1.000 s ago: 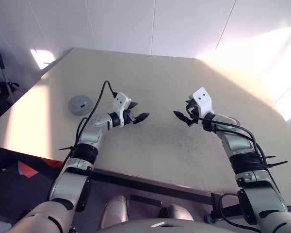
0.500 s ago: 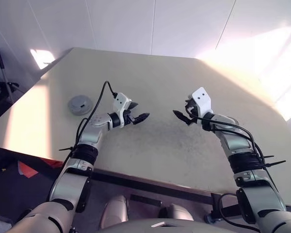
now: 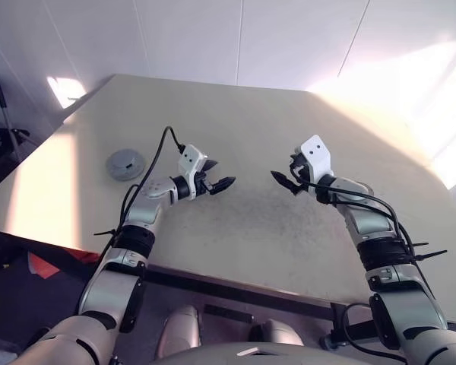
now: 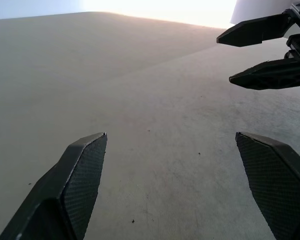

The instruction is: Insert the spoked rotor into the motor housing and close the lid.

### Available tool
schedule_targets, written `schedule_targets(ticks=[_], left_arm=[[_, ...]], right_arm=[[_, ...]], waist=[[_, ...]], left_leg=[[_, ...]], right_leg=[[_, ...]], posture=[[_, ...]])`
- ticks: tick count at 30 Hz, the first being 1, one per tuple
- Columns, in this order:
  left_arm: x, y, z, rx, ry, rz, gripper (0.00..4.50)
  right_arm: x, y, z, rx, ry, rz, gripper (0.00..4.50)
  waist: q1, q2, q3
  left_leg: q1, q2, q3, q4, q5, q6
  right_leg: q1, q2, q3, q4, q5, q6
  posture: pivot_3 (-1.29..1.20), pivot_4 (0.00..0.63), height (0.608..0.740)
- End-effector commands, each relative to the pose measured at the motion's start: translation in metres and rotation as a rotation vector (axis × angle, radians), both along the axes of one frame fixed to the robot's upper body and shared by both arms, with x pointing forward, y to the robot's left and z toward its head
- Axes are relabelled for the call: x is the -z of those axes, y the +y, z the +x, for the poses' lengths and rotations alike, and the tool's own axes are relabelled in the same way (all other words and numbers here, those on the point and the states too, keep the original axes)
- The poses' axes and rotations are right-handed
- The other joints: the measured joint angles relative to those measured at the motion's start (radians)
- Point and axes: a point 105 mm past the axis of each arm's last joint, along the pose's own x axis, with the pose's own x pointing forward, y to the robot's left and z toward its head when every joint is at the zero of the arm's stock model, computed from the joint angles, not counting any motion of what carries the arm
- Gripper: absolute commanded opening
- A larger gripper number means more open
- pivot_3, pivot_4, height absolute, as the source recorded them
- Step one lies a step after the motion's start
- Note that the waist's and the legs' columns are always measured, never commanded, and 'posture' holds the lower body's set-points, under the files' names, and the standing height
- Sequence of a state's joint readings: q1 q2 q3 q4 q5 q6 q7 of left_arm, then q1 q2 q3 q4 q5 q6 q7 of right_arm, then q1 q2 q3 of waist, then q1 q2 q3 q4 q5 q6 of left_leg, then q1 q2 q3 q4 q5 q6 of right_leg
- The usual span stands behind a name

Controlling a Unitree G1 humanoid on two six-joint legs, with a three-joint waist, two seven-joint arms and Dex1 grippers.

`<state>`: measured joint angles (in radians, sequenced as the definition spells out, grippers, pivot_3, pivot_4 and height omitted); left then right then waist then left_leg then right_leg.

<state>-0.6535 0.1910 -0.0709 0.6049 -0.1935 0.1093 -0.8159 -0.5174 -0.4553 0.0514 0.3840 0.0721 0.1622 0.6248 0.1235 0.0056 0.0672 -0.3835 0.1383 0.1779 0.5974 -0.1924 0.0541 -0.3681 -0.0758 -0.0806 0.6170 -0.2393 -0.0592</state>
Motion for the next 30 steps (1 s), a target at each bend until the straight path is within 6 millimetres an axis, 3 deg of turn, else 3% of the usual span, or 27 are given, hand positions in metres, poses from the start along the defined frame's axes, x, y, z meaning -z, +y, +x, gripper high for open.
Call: schedule_targets(ticks=[1, 30], left_arm=[[-0.0183, -0.0016, 0.0049, 0.007, -0.061, -0.007, 4.34], [-0.0201, -0.0056, 0.0078, 0.009, -0.075, -0.015, 4.34]], right_arm=[[-0.0179, -0.0005, 0.0048, 0.005, -0.068, 0.009, 4.01], [-0.0230, -0.0037, 0.0091, 0.014, -0.090, 0.001, 4.01]], waist=[[0.000, 0.000, 0.000], [-0.001, 0.000, 0.000]], left_leg=[[0.000, 0.000, 0.000, 0.000, 0.000, 0.000], [-0.001, 0.000, 0.000, -0.001, 0.000, 0.000]], right_leg=[[0.000, 0.000, 0.000, 0.000, 0.000, 0.000], [-0.001, 0.000, 0.000, -0.001, 0.000, 0.000]], posture=[[0.00, 0.000, 0.740], [0.00, 0.000, 0.740]])
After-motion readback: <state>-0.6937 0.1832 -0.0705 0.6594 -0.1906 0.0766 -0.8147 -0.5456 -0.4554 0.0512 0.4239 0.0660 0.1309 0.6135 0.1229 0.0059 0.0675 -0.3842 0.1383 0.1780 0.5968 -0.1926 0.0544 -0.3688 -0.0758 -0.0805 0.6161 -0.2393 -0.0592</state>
